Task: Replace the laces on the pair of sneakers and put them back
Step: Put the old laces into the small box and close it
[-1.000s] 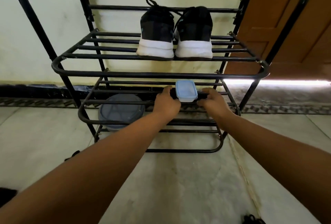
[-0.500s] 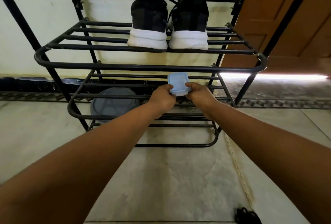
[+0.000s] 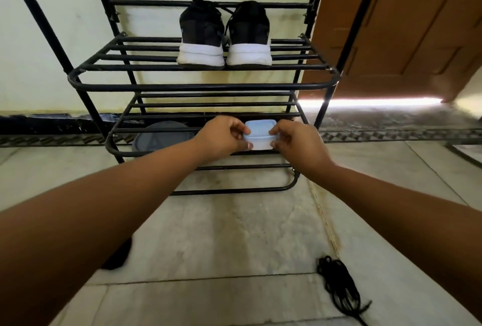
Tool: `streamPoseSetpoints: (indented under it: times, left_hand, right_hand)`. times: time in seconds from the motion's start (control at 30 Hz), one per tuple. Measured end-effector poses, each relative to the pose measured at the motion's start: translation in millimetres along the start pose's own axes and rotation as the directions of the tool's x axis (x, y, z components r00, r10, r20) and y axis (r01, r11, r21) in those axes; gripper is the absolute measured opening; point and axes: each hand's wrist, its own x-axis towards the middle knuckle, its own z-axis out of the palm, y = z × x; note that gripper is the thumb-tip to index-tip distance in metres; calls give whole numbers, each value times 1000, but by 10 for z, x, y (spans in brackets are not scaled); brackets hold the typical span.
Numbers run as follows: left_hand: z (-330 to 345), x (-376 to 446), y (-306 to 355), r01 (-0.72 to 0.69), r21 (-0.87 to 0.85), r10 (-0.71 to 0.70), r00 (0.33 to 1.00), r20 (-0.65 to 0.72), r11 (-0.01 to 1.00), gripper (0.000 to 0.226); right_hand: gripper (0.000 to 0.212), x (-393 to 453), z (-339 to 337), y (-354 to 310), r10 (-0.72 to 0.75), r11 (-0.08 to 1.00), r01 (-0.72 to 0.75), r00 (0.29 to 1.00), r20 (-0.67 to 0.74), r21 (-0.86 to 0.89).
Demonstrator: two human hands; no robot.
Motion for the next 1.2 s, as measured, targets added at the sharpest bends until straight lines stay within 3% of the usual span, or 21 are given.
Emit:
streamPoseSetpoints:
  times: [0.27, 0.37, 0.43, 0.5, 0.63, 0.7, 0.8, 0.87, 0.97, 1.1, 1.2]
  left_hand:
    - [238, -540, -19, 66, -28, -64, 996, 64, 997, 69]
    - [310, -613, -38, 119, 13, -119, 979, 167, 993, 63]
    - [301, -642, -8, 197, 27, -198, 953, 229, 980, 80]
    - [323, -626, -33, 263, -6, -255, 941, 224, 965, 87]
    - [396, -714, -247, 349, -114, -315, 918, 243, 930, 79]
    - [545, -843, -492, 373, -249, -313, 916, 251, 893, 79]
    - [783, -1022, -827, 490, -416, -350, 861, 370, 766, 65]
    - [802, -1015, -951, 489, -359, -318, 840, 440, 795, 52]
    - [777, -1001, -1062, 447, -320, -280, 847, 453, 835, 83]
    - [924, -1103, -1286, 473, -362, -337, 862, 379, 803, 67]
    - [1029, -1210, -1411, 533, -356, -385, 827, 409, 767, 85]
  right_hand:
    - [20, -510, -278, -137, -160, 979, 167, 985, 65, -113]
    - [20, -653, -193, -174, -148, 979, 164, 981, 129, -124]
    - [18, -771, -106, -208, -117, 986, 132, 983, 139, -102]
    - [13, -902, -26, -239, -99, 990, 111, 986, 132, -85]
    - [13, -1051, 157, -268, -109, 989, 126, 974, 197, -76]
    - [10, -1102, 258, -230, -105, 990, 126, 963, 246, -69]
    - [7, -1241, 426, -190, -85, 990, 120, 921, 380, -68]
    - [9, -1293, 529, -145, -67, 990, 114, 895, 440, -81]
    - [14, -1268, 632, -55, -70, 980, 155, 859, 507, -126]
    - [20, -1225, 747, -6, -166, 922, 344, 764, 624, -177]
    - [23, -1271, 848, -26, -193, 915, 376, 723, 664, -144]
